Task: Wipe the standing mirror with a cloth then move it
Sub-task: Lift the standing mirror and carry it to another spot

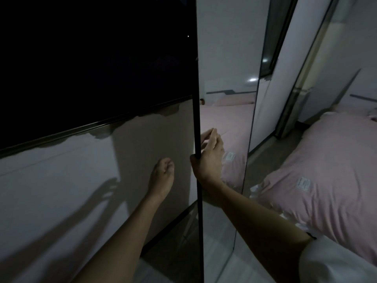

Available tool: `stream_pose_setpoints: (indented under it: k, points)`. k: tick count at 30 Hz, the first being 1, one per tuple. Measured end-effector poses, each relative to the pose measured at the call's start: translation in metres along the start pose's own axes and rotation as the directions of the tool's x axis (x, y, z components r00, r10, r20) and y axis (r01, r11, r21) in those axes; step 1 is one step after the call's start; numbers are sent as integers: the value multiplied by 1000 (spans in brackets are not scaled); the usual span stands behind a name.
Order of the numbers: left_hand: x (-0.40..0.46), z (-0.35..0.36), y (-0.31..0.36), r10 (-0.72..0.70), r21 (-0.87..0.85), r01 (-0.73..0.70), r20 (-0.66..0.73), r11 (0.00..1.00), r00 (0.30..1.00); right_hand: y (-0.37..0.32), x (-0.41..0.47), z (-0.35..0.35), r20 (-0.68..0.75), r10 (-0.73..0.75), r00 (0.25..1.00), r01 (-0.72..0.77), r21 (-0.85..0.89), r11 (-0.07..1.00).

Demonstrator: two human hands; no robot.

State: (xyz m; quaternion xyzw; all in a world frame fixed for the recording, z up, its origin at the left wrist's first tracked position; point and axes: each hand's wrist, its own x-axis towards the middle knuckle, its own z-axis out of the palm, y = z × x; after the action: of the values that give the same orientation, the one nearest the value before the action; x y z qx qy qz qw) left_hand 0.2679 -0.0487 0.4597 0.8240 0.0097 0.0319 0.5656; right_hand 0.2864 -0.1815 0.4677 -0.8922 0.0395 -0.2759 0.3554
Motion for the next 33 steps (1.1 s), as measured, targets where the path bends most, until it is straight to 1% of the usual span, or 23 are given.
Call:
stream_pose_setpoints:
  k: [2, 4, 6, 8, 11, 14, 18, 20, 22, 25, 27, 29, 33]
  points:
    - [1, 9, 7, 14, -8, -14, 31, 1000, 999, 10, 4, -12, 3, 2, 1000, -2, 19, 1000]
    - [4, 18, 13, 21, -12, -21, 50, 1000, 999, 16, 5, -28, -11, -24, 1000, 24, 64, 998]
    - [6, 30, 23, 33, -16, -31, 94, 999, 995, 23, 2, -47, -30, -49, 998, 51, 75, 996]
    - [8, 45, 33, 61, -25, -57, 151, 998, 987, 34, 2, -67, -29, -32, 999, 33, 31, 999]
    - [6, 67, 50, 97, -27, -94, 175, 995, 980, 60, 9, -94, 15, 20, 1000, -20, -9, 1000]
    - [5, 97, 64, 114, -22, -111, 185, 994, 976, 87, 12, -133, 30, 25, 999, -27, 100, 995]
    - [-4, 145, 87, 147, -21, -147, 270, 989, 951, 127, 2, -194, 3, 150, 989, -148, 209, 967]
    - [-8, 161, 97, 161, -9, -166, 293, 986, 942, 140, 2, -215, 7, 225, 974, -222, 195, 955]
    - [-11, 186, 108, 174, -10, -182, 336, 983, 926, 159, 2, -242, -24, 307, 951, -299, 165, 940]
    - [-12, 219, 122, 169, -22, -173, 369, 985, 914, 191, 2, -274, -104, 342, 934, -329, 125, 936]
    - [-9, 245, 131, 154, -33, -154, 388, 988, 909, 215, 3, -299, -167, 387, 907, -362, 160, 918]
    - [-6, 266, 138, 147, -42, -142, 385, 989, 911, 236, 2, -322, -227, 440, 869, -404, 189, 895]
    - [1, 299, 152, 131, -91, -107, 321, 990, 938, 268, 3, -357, -340, 467, 816, -421, 204, 884]
